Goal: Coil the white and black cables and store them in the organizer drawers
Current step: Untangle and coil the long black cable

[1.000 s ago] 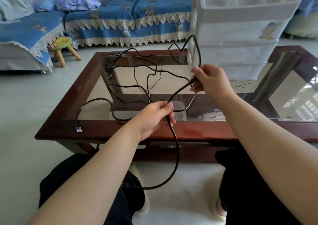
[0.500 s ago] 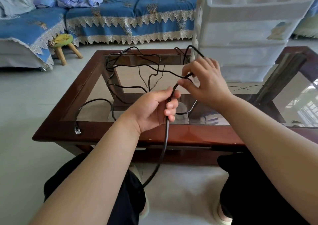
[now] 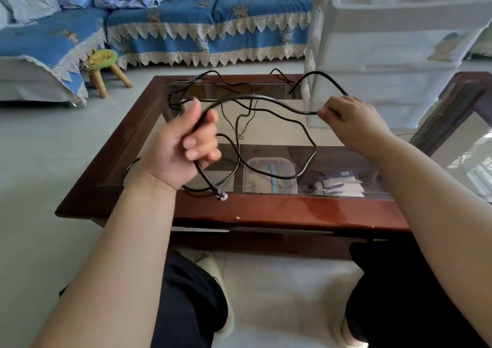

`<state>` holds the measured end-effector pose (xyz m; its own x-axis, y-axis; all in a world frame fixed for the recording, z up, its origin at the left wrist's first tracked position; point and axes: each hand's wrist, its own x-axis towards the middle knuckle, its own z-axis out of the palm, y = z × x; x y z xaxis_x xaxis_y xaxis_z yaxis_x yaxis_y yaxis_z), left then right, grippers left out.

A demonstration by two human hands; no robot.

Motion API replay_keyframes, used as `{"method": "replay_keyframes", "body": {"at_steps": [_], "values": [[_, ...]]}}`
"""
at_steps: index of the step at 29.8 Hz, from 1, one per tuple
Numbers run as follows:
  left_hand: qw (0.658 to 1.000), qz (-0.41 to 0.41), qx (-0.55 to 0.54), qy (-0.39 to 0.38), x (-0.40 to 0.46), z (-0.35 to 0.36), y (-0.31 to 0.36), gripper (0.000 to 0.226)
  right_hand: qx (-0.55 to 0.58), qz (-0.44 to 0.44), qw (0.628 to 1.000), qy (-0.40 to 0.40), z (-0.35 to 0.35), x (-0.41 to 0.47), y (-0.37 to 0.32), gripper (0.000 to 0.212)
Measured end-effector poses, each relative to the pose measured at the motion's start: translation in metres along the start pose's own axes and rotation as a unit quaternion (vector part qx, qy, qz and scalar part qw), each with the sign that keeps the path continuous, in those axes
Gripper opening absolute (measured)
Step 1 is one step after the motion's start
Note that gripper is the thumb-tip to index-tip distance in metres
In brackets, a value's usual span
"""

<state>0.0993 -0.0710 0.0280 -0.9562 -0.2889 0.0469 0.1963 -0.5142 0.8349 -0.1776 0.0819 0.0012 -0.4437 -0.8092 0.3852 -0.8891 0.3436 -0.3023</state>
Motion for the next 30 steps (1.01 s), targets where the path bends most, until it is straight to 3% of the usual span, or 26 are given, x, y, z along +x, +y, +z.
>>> {"method": "replay_keyframes", "body": {"at_steps": [4, 9, 14, 21, 27, 30], "values": [[0.973, 0.063, -0.140, 0.171, 0.001, -0.006, 0.005, 0.047, -0.022, -0.022, 0.998, -0.062, 0.006, -0.002, -0.012, 0.031], [0.900, 0.131, -0.316, 0.269, 0.006, -0.004, -0.002, 0.046, 0.057, 0.046, 0.996, -0.042, 0.011, -0.005, -0.026, 0.021], [0.855, 0.175, -0.359, 0.331, 0.011, -0.001, -0.002, 0.032, 0.004, 0.043, 0.997, -0.064, 0.015, -0.006, -0.037, 0.021], [0.897, 0.119, -0.228, 0.360, 0.010, 0.008, 0.000, 0.032, -0.022, 0.106, 0.992, -0.062, 0.019, -0.003, -0.040, 0.022], [0.936, 0.090, -0.234, 0.246, 0.009, 0.016, 0.005, 0.038, -0.047, 0.166, 0.982, -0.076, 0.019, -0.004, -0.033, 0.024], [0.957, 0.090, -0.177, 0.213, 0.013, 0.024, 0.001, 0.036, -0.064, 0.133, 0.982, -0.118, 0.022, -0.008, -0.040, 0.021]]}}
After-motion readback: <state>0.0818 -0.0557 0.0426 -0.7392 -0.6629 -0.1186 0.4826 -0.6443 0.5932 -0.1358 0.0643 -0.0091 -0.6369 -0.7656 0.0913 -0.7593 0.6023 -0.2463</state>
